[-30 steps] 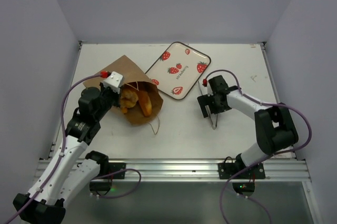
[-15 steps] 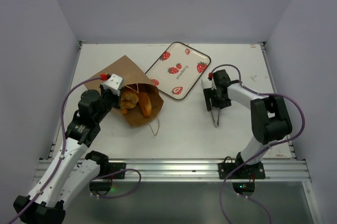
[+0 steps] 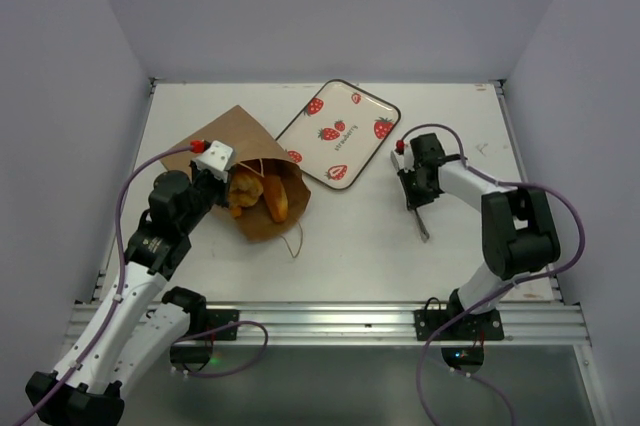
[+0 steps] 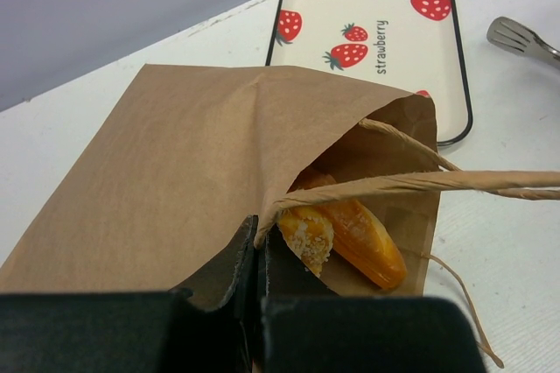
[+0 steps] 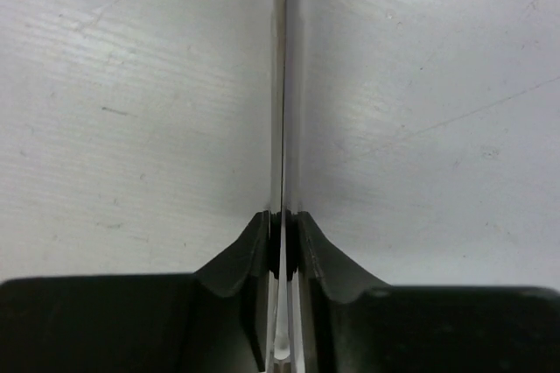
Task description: Take the fake bread out of the paper bag
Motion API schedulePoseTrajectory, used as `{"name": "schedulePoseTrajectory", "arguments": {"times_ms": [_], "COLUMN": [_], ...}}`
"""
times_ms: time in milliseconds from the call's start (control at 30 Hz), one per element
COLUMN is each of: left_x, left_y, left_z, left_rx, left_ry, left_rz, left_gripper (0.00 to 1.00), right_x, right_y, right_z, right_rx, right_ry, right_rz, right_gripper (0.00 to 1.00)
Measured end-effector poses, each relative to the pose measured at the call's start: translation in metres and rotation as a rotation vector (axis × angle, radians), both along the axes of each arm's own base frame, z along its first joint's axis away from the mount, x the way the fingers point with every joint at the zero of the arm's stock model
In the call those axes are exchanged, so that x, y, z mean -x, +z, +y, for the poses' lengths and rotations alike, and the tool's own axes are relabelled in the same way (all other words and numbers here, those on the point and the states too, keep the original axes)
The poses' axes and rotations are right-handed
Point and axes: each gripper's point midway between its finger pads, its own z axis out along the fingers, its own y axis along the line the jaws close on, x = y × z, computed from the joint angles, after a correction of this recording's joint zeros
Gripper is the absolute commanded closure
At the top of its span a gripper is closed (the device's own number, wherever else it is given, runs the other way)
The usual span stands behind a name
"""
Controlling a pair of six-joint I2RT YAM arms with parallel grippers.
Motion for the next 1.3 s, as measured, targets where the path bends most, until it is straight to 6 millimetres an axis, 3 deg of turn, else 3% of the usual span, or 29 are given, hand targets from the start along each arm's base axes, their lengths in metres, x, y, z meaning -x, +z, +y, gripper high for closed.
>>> {"name": "schedulePoseTrajectory", "arguments": {"times_ms": [133,367,500,833,1033,1300], "left_x": [0.000,0.000,0.000,0.000,0.001,0.001], "left_y": [0.000,0.000,0.000,-0.004,-0.005,-0.008], "left_z": [0.000,0.000,-0.001,-0.003,-0.003,-0.003], "left_rx": [0.000,0.000,0.001,0.006,0.013,0.026], "left_ry": [0.000,-0.001,-0.003,-0.013,-0.012,-0.010], "left_rz": [0.001,0.001,0.001,0.002,-0.003,-0.012], "left_gripper": [1.00,1.00,1.00,1.00,1.00,1.00], "right_x": [0.005,0.008,0.026,0.082,0.084,0.090], "right_y": [0.017,0.096,0.124,0.149,0.162,0.163], "right_z": [-0.001,0.015,0.027,0.071,0.085,0.110], "right_rx": [-0.035,-0.143,-0.188,-0.208,-0.222,-0.228], "right_ry": [0.093,0.304,0.461,0.856,0.916,1.007], "right_rz": [-0.018,-0.247,-0.307,-0.304,-0.317,-0.296], "right_gripper": [0.90,0.76,0.71,0.59,0.57,0.57]}}
